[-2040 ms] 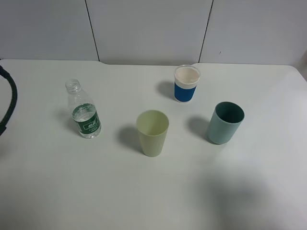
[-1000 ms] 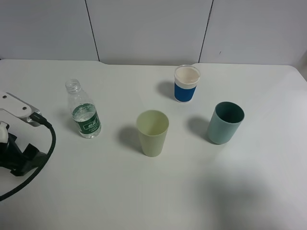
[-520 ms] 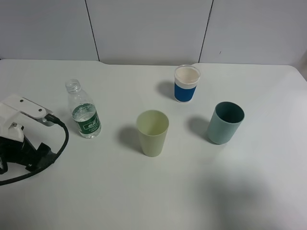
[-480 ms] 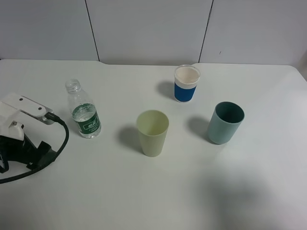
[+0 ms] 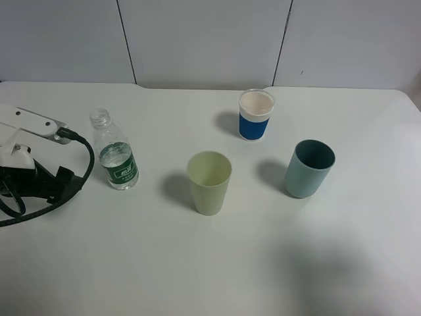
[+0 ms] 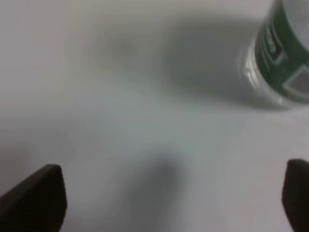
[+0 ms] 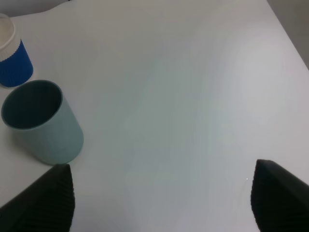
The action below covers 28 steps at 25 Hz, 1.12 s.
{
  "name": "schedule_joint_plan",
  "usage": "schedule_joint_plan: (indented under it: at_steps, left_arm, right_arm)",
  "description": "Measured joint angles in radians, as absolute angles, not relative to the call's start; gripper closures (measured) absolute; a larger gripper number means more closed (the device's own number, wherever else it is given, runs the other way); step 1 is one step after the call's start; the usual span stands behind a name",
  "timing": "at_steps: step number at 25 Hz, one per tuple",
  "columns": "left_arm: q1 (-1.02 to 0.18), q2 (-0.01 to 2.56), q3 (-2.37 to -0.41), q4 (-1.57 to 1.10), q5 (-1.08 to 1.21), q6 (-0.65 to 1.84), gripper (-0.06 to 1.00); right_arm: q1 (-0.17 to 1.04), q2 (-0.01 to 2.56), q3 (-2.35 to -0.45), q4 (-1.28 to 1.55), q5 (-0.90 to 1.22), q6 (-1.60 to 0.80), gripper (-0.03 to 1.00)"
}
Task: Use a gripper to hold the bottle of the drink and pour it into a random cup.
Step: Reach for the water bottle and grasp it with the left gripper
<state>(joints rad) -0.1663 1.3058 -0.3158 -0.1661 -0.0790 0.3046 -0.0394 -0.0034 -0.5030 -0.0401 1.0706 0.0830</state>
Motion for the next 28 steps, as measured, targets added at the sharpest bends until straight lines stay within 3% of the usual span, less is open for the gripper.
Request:
schedule_joint_plan:
  at_steps: [6, 15, 28]
  left_arm:
    - [-0.174, 1.316, -0.316, -0.131, -0.099, 0.295, 0.06]
    - [-0.276, 1.476, -0.306, -0.12, -0.159, 0.29, 0.06]
    - [-0.361, 1.655, -0.308, -0.056, -0.588, 0.077, 0.06]
  right_arm:
    - [-0.039, -0.003, -0.503, -0.04, 1.071, 0.083, 0.23]
    - [-0.039, -0.003, -0.503, -0.04, 1.071, 0.083, 0.23]
    - [-0.039, -0.003, -0.503, -0.04, 1.071, 0.083, 0.23]
